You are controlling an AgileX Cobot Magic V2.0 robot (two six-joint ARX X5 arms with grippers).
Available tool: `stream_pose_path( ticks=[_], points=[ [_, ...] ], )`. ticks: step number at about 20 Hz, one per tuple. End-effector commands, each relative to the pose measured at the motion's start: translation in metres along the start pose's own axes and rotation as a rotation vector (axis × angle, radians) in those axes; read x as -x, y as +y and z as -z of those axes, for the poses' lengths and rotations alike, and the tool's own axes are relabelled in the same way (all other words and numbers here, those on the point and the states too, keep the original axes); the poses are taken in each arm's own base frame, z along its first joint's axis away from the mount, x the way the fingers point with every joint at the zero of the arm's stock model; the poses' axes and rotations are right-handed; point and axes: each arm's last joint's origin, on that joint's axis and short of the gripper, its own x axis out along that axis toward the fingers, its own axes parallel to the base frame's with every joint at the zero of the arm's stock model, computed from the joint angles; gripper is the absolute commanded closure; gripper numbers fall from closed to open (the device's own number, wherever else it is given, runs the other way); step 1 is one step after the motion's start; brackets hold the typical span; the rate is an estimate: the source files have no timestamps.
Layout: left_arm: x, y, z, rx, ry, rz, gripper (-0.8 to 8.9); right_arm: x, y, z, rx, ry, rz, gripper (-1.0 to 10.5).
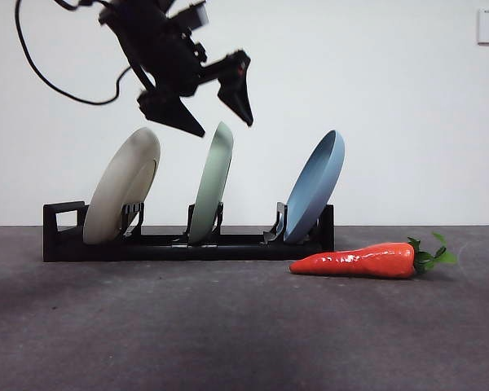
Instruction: Take the green plate from the plate rack,put the plate on the table,take the carrot from the table,put the carrot in the plate
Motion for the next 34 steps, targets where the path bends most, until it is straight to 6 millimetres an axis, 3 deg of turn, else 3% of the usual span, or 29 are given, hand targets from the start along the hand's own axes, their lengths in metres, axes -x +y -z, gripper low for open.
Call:
stream_pose_path(
  ticks=[1,3,6,11,15,20,23,27,34],
  points=[
    [-0.014,-0.001,0.007,0.006,0.024,0.004,3.49,0.001,0.0,-0.001,-0.001,-0.006,0.002,2.9],
    [-0.018,-0.001,0.01,0.025,0.032,0.004,3.6,0.001,0.0,-0.001,-0.001,-0.006,0.002,2.9],
    [-0.018,-0.004,0.007,0.018,0.002,0.015,5.91,0.001,0.0,-0.001,-0.001,-0.006,0.002,2.9],
    [-0.017,-0.006,0.006,0.05,0.002,0.032,8.23,0.001,0.0,-0.001,-0.001,-0.006,0.002,2.9],
    [-0.011,-0.006,0.002,0.094,-0.007,0.076,8.22,0.001,0.0,-0.001,-0.001,-0.006,0.002,2.9],
    [0.012,-0.008,-0.014,0.13,-0.058,0.133,8.22,0.0,0.0,-0.001,-0.001,-0.005,0.002,2.9],
    [0.031,-0.012,-0.031,0.13,-0.094,0.184,8.22,0.0,0.0,-0.001,-0.001,-0.005,0.002,2.9],
    [0.075,-0.026,-0.046,0.074,-0.114,0.214,8.21,0.0,0.0,-0.001,-0.001,-0.005,0.002,2.9],
    [0.179,-0.086,-0.026,-0.371,0.082,0.088,8.19,0.0,0.0,-0.001,-0.002,-0.005,0.002,2.9]
  ],
)
